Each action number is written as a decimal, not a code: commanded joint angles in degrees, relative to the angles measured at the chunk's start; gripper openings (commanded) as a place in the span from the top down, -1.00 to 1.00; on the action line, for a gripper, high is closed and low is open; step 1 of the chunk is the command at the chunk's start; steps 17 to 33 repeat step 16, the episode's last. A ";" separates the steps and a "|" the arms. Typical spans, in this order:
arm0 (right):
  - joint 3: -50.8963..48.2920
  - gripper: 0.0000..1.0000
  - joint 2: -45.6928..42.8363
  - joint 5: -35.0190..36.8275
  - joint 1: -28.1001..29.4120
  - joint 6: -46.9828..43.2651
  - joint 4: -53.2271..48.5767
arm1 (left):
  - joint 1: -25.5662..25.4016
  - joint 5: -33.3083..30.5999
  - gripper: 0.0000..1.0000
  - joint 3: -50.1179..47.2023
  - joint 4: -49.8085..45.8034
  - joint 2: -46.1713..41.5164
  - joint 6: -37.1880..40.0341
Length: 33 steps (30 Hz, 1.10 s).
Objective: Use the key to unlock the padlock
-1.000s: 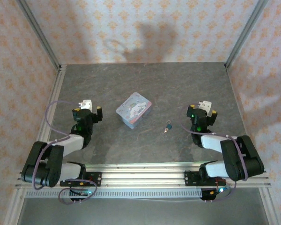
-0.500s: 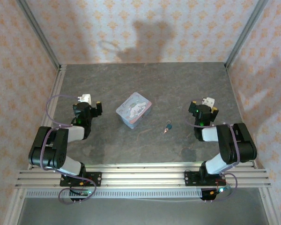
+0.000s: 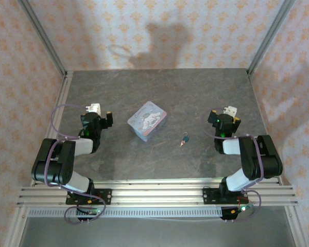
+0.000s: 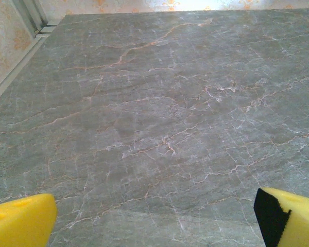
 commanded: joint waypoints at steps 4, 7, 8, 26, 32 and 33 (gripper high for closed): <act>0.63 -0.99 -0.49 -0.62 -0.23 0.86 -0.62 | -0.15 0.23 -1.00 -0.14 1.72 0.24 -0.47; 0.64 -0.99 -0.41 -0.59 -0.19 0.82 -0.69 | -0.13 0.19 -1.00 -0.16 1.76 0.27 -0.43; 0.74 -0.99 -0.34 -0.61 -0.19 0.87 -0.85 | -0.15 0.19 -1.00 -0.12 1.72 0.22 -0.43; 0.67 -0.99 -0.47 -0.63 -0.24 0.92 -0.71 | -0.15 0.19 -1.00 -0.16 1.76 0.22 -0.47; 0.67 -0.99 -0.47 -0.63 -0.24 0.92 -0.71 | -0.15 0.19 -1.00 -0.16 1.76 0.22 -0.47; 0.67 -0.99 -0.47 -0.63 -0.24 0.92 -0.71 | -0.15 0.19 -1.00 -0.16 1.76 0.22 -0.47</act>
